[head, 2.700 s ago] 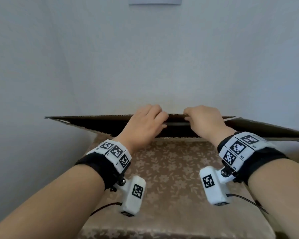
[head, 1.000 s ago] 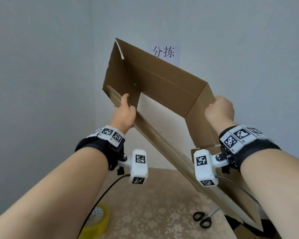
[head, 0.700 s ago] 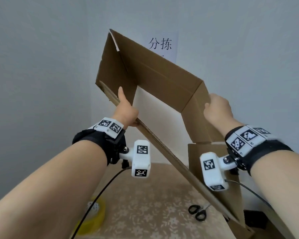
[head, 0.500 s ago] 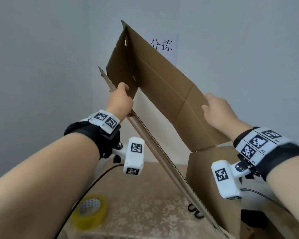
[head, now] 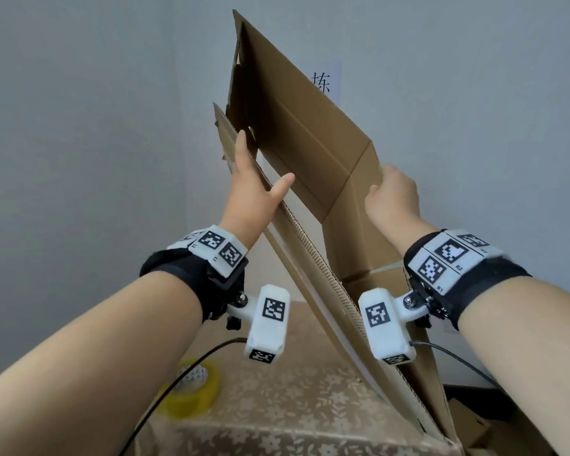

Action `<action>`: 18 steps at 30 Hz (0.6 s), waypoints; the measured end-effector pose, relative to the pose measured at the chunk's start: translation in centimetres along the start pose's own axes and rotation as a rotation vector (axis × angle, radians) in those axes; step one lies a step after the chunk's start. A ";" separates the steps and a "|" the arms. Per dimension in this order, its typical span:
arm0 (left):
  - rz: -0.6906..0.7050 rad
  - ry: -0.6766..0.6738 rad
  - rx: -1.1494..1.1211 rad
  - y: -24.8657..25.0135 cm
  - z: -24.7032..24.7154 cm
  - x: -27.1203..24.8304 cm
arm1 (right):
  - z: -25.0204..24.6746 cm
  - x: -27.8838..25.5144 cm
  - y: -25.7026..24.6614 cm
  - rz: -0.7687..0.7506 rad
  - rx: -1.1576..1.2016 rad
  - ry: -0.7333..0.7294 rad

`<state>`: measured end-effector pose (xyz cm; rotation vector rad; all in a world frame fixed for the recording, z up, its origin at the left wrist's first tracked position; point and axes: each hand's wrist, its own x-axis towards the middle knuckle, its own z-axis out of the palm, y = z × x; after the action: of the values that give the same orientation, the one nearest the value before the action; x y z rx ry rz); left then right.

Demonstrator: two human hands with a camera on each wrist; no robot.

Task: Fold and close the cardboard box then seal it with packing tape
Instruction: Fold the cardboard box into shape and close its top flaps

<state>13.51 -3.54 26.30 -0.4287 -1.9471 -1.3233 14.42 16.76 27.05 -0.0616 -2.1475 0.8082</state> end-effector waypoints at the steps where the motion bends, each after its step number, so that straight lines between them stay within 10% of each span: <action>1: -0.047 0.006 -0.004 0.0 0.4 -0.2 | 0.2 -0.1 -0.2 0.008 0.008 0.005; 6: -0.654 -0.395 -0.003 0.3 2.2 -2.0 | 0.9 -0.7 -0.5 0.049 0.037 0.031; 10: -0.773 -0.715 0.025 1.2 2.5 -3.7 | 1.5 -1.2 0.0 0.072 0.049 0.039; 18: -0.601 -0.419 0.005 0.7 1.7 -1.5 | 0.2 0.1 0.1 0.017 0.000 0.063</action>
<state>14.35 -1.48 25.33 -0.1153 -2.5575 -1.6958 14.16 16.72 26.98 -0.1039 -2.0899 0.8056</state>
